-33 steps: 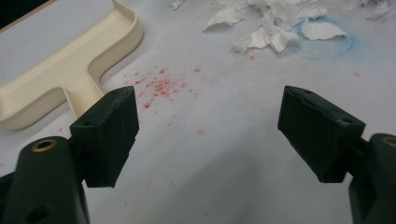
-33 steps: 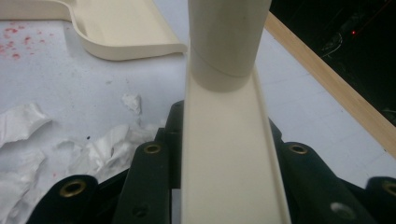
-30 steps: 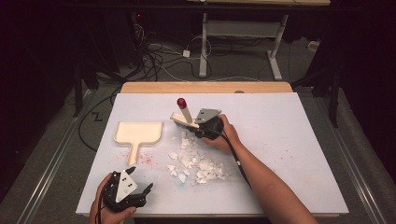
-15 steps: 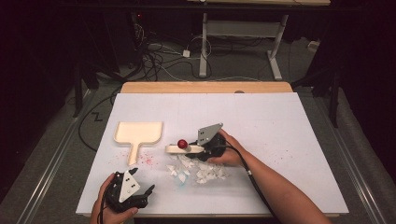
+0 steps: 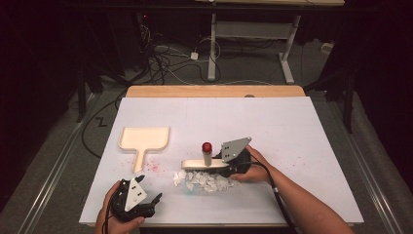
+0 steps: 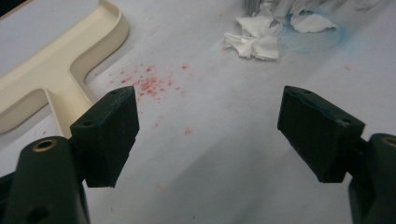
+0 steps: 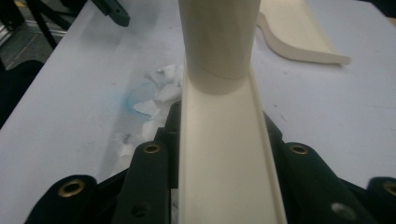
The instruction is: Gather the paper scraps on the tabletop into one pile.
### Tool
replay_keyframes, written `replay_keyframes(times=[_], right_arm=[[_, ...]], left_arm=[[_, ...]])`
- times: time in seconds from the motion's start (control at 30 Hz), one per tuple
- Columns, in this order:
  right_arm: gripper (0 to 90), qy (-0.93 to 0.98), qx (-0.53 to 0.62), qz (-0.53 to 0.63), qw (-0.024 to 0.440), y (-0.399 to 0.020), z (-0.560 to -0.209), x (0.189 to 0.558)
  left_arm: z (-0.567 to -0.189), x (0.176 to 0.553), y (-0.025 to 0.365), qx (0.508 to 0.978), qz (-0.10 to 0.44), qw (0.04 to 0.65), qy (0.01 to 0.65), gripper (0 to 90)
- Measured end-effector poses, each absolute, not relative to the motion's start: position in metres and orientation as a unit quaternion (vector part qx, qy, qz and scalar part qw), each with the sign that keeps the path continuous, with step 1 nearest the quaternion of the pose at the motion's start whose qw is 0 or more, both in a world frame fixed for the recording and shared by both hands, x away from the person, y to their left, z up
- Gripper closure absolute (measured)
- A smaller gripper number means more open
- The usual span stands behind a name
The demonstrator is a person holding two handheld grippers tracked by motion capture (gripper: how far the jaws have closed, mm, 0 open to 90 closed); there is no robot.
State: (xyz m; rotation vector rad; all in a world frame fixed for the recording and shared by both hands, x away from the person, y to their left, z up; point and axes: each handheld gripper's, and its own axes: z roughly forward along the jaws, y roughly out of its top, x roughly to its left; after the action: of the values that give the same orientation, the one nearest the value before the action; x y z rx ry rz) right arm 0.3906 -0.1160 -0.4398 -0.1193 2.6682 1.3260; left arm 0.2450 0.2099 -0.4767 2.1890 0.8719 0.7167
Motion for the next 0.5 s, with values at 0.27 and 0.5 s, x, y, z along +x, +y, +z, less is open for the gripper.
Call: replay_keyframes(times=[0.27,0.5], right_arm=[[67.3,0.869,0.011,0.475,0.139,-0.127,-0.426,0.399],[67.4,0.86,0.046,0.481,0.164,-0.139,-0.414,0.398]], left_arm=[[-0.477,0.246,0.209,0.838,0.273,0.332,0.335,19.9],[-0.476,0.245,0.211,0.837,0.277,0.334,0.335,19.9]])
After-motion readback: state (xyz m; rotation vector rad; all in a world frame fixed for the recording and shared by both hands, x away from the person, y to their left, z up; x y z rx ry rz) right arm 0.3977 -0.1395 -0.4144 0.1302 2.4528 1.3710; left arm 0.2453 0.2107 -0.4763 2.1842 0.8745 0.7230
